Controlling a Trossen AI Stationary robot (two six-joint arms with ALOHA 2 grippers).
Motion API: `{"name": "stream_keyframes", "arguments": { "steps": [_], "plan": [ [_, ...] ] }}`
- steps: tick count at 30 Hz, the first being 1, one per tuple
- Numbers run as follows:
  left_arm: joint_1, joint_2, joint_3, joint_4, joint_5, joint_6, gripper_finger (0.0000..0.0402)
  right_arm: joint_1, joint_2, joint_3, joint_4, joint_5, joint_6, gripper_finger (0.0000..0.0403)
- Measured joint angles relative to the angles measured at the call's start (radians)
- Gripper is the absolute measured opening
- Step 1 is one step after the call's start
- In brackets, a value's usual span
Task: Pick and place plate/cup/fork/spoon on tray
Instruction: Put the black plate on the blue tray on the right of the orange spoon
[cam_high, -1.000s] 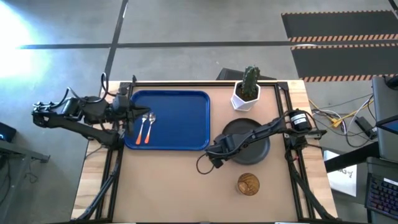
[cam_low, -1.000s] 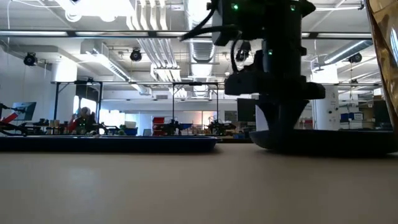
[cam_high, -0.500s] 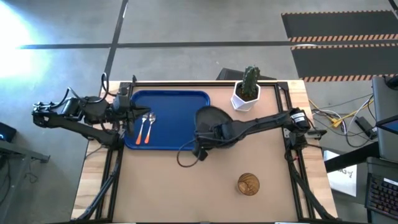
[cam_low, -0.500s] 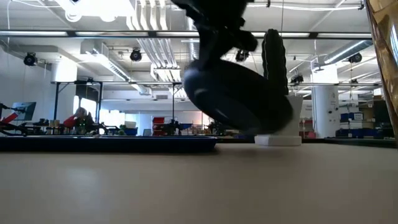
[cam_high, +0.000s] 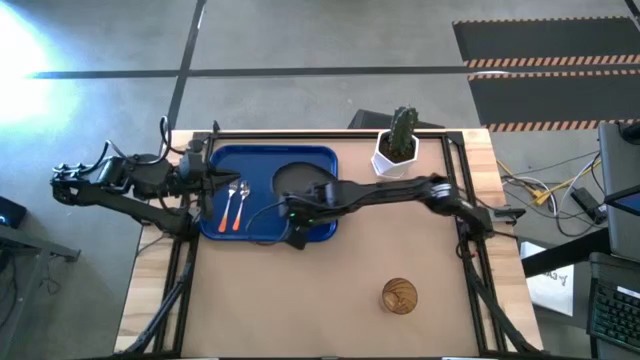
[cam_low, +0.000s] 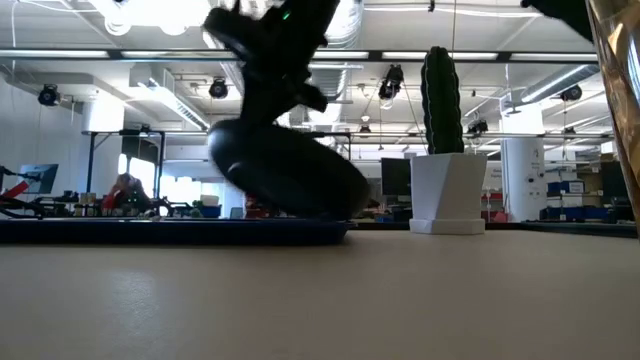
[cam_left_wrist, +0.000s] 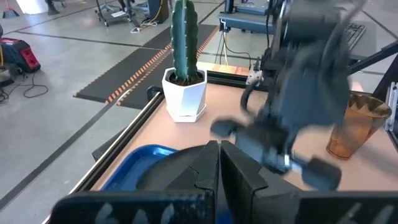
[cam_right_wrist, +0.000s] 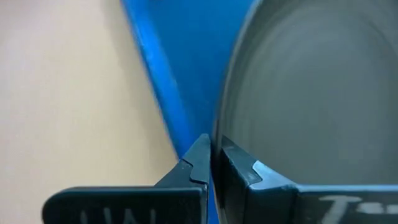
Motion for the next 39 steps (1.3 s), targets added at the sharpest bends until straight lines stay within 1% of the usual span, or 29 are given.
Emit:
{"name": "stream_keyframes", "arguments": {
  "steps": [4,7,10,19,29,33,39],
  "plan": [
    [0.0,-0.003,-0.001,0.0,0.0,0.015,0.0,-0.005,0.145,0.125,0.011,-0.105,-0.057,0.0009],
    [0.0,-0.008,-0.001,0.0,0.0,0.015,0.0,-0.004,0.248,0.223,0.017,-0.178,-0.067,0.0009],
    [0.0,-0.011,-0.001,0.0,0.0,0.015,0.0,-0.004,0.272,0.198,0.081,-0.237,-0.06,0.001],
    [0.0,-0.016,-0.003,-0.001,0.0,0.015,0.0,-0.002,0.282,0.198,0.087,-0.241,-0.058,0.001],
    [0.0,-0.014,-0.003,-0.001,0.0,0.015,0.0,-0.021,0.283,0.197,0.09,-0.252,-0.078,0.0017],
    [0.001,-0.014,-0.003,-0.001,0.0,0.015,0.0,-0.033,0.298,0.196,0.095,-0.249,-0.109,0.0017],
    [0.001,-0.016,-0.003,-0.001,0.0,0.015,0.0,-0.05,0.311,0.195,0.099,-0.249,-0.11,0.0018]
  ]
}}
